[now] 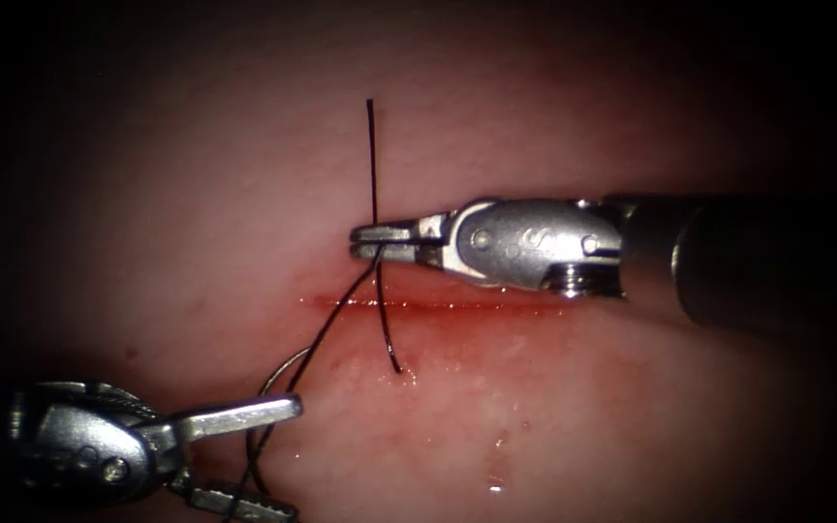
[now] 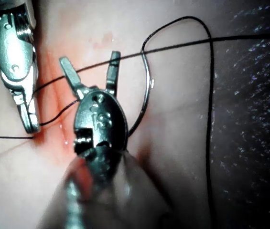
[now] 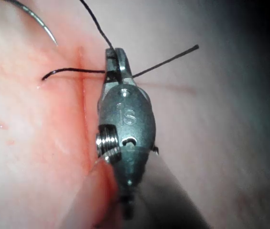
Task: Wound Closure
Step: Handoff a longer length of suture to the left gripper using the right gripper
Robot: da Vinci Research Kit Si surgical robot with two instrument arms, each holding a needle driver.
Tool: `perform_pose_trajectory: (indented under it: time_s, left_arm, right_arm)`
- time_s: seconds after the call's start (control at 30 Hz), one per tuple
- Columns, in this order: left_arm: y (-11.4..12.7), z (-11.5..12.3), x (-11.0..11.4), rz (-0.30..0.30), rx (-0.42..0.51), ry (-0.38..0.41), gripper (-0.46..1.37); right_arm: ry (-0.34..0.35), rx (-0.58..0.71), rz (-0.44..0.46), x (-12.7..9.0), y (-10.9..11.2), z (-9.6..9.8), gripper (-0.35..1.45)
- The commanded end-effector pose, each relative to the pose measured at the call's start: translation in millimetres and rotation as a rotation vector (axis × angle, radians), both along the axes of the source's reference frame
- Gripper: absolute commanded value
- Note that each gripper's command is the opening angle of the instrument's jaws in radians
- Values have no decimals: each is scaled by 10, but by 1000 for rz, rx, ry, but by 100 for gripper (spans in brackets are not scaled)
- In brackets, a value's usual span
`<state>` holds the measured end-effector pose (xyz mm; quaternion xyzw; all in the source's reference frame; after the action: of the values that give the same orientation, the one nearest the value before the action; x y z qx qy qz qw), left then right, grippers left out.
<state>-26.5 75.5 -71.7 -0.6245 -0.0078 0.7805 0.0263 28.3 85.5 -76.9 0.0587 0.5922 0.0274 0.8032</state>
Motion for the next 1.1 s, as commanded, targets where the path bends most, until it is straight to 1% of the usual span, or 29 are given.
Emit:
perform_pose_trajectory:
  time_s: [0.03, 0.1, 0.23, 0.43, 0.47, 0.5, 0.57, 0.63, 0.67, 0.7, 0.73, 0.77, 0.8, 0.87, 0.9, 1.0, 1.03, 1.07, 1.1]
  left_arm:
    - [0, 0, 0, -5, -1, 2, 65]
    - [0, 0, 0, -5, -1, 1, 65]
    - [-1, -1, -1, -6, -1, 2, 54]
    - [-8, -4, -3, -9, -9, 6, 48]
    - [-9, -5, -3, -7, -8, 4, 40]
    - [-9, -5, -4, -7, -8, 4, 37]
    - [-10, -6, -4, -9, -9, 2, 37]
    - [-10, -5, -4, -9, -9, 2, 32]
    - [-11, -5, -4, -9, -10, 2, 25]
    - [-11, -5, -4, -9, -10, 1, 24]
    - [-11, -5, -3, -9, -10, 1, 14]
    - [-11, -5, -3, -9, -10, 1, 11]
    - [-11, -5, -3, -9, -10, 1, -7]
    - [-11, -5, -4, -9, -10, 2, -31]
    - [-10, -5, -4, -7, -9, 4, -35]
    - [-9, -5, -4, 4, -19, 11, -35]
    - [-9, -5, -4, 14, -24, 18, -35]
    - [-6, -5, -3, 55, -37, 43, -35]
    - [-5, -5, -2, 62, -35, 48, -35]
  right_arm:
    - [0, 0, -1, 0, -1, 0, -35]
    - [0, 0, -1, 0, -1, -1, -35]
    - [0, 0, -1, -1, -1, -1, -35]
    - [0, 0, 0, -1, 0, 0, -35]
    - [0, 0, 0, -1, 0, 0, -35]
    - [0, 0, 0, -1, 0, 0, -35]
    - [0, 0, 0, -2, 1, 0, -35]
    - [0, 0, 0, -2, 1, 0, -35]
    - [0, 0, 0, -2, 1, 0, -35]
    - [0, 0, 0, -2, 1, 0, -35]
    - [0, 0, 0, -2, 1, 0, -35]
    - [0, 0, 0, -2, 1, 0, -35]
    - [0, 0, 0, -2, 1, 0, -35]
    - [0, 6, 1, -2, 1, 0, -35]
    - [0, 6, 1, -2, 1, 0, -35]
    - [0, 6, 1, -2, 1, 0, -35]
    - [0, 6, 1, -2, 0, 0, -35]
    - [0, 6, 0, -3, 0, 0, -35]
    - [1, 6, 0, -3, 0, 0, -35]
